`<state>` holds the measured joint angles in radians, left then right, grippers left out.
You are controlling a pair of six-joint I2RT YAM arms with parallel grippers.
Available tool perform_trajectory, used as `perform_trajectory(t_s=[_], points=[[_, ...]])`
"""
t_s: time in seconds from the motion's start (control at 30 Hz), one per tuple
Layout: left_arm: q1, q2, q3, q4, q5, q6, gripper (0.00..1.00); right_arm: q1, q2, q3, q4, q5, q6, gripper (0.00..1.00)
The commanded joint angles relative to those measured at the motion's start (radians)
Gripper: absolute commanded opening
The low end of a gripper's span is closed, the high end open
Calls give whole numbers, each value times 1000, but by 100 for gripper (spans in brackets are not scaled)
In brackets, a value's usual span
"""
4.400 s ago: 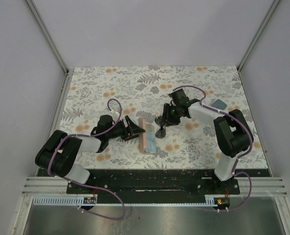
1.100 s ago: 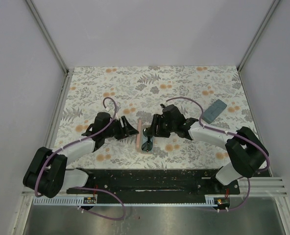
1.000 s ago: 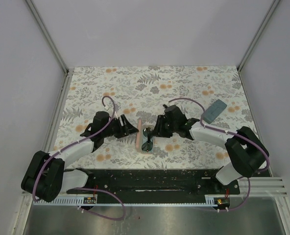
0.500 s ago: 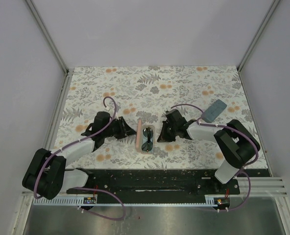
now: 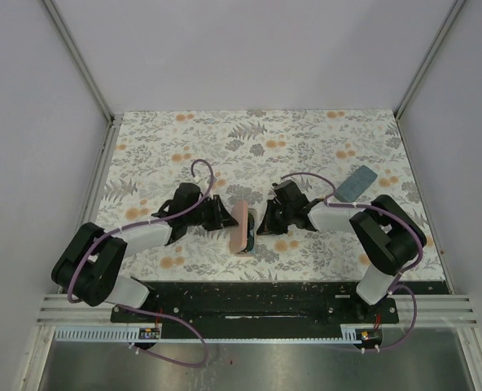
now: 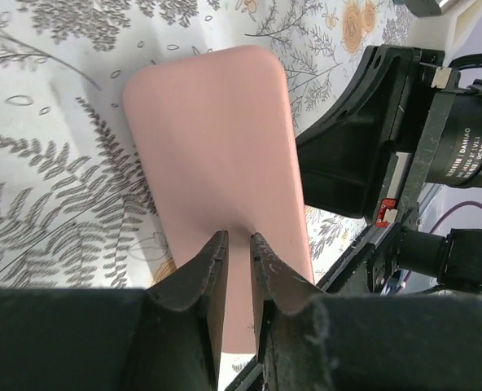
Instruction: Organize the sunglasses
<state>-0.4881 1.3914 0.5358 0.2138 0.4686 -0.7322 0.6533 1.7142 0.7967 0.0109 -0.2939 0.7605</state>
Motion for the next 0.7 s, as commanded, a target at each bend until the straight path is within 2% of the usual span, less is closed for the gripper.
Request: perform_trajectory(t_s=[0.0, 0.13, 0.23, 0.33, 0.57, 0.63, 0.67], points=[[-61, 95, 38, 96, -7, 24, 20, 11, 42, 9, 21, 10, 0, 0], [-98, 201, 59, 125, -13, 24, 17, 12, 33, 9, 15, 12, 3, 0], [-104, 219, 43, 151, -30, 10, 15, 12, 6, 18, -44, 48, -10, 0], [-106, 137, 35, 119, -59, 11, 16, 11, -43, 32, -121, 100, -53, 0], [-106, -99, 122, -132, -134, 96, 19, 12, -198, 39, -209, 145, -89, 2], [-106, -170, 136, -201, -177, 115, 23, 12, -254, 33, -226, 148, -110, 9], [-106, -208, 142, -247, -205, 126, 27, 11, -299, 29, -239, 163, -121, 21]])
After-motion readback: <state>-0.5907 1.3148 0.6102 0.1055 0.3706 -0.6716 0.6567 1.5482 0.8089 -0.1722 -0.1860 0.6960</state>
